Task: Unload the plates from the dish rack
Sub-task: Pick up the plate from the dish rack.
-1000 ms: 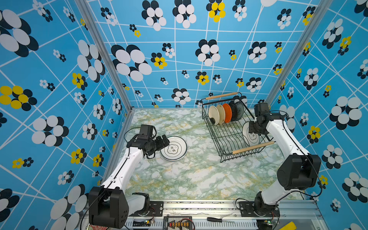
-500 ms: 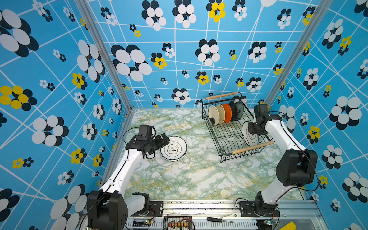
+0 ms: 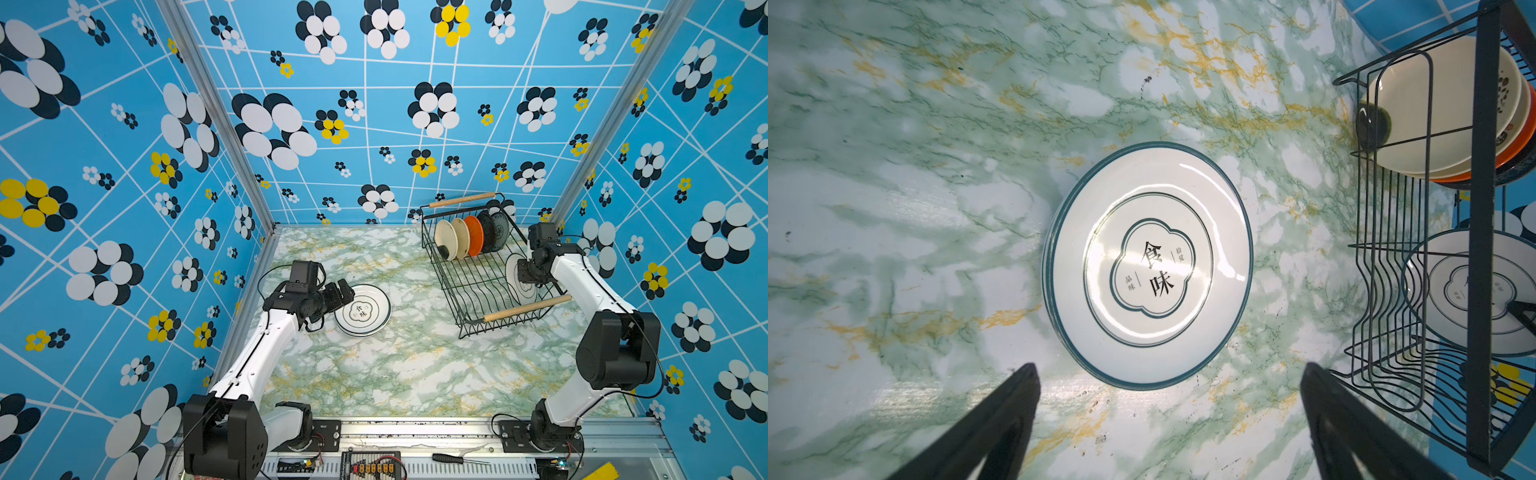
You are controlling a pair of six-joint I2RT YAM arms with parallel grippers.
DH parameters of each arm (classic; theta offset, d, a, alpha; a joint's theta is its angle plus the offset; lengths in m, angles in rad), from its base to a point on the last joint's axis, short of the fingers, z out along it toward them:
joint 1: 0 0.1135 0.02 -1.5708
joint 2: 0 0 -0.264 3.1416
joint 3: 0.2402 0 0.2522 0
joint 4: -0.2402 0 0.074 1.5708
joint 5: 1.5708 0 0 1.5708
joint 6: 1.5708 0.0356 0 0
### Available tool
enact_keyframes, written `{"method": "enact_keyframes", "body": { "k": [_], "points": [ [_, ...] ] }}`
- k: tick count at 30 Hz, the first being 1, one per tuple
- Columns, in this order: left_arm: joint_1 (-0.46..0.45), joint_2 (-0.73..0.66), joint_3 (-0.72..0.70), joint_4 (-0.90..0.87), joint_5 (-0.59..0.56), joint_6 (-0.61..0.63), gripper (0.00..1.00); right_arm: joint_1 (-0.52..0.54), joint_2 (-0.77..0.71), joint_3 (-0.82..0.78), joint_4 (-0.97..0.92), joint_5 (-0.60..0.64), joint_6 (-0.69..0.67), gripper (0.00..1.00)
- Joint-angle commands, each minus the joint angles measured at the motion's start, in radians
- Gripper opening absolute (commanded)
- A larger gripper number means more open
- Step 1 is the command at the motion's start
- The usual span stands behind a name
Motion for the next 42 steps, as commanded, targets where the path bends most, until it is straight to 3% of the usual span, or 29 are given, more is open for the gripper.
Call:
{"method": "enact_keyframes", "body": {
  "k": [1,10,23,29,33,37,42],
  "points": [
    [0.002,0.017,0.028,-0.029,0.002,0.018,0.99,-0.002,-0.02,-0.021,0.013,-0.012,0.004,0.13],
    [-0.005,0.034,0.025,-0.015,0.002,-0.002,0.99,-0.003,-0.048,-0.019,0.0,-0.016,-0.014,0.0],
    [-0.04,0.037,0.033,0.011,-0.035,0.024,0.99,-0.002,-0.158,-0.015,-0.066,-0.02,-0.02,0.0],
    [-0.078,0.007,0.059,-0.001,-0.122,0.075,0.99,-0.002,-0.224,-0.023,-0.047,-0.024,-0.006,0.0],
    [-0.078,-0.01,0.073,0.007,-0.107,0.087,0.99,-0.002,-0.315,-0.057,0.054,-0.078,0.015,0.0],
    [-0.08,0.006,0.075,0.049,-0.006,0.085,0.99,-0.002,-0.43,-0.133,0.215,-0.165,0.054,0.0],
    [-0.132,0.031,0.102,0.075,0.039,0.081,0.99,-0.002,-0.52,-0.215,0.38,-0.227,0.138,0.0]
  ]
}}
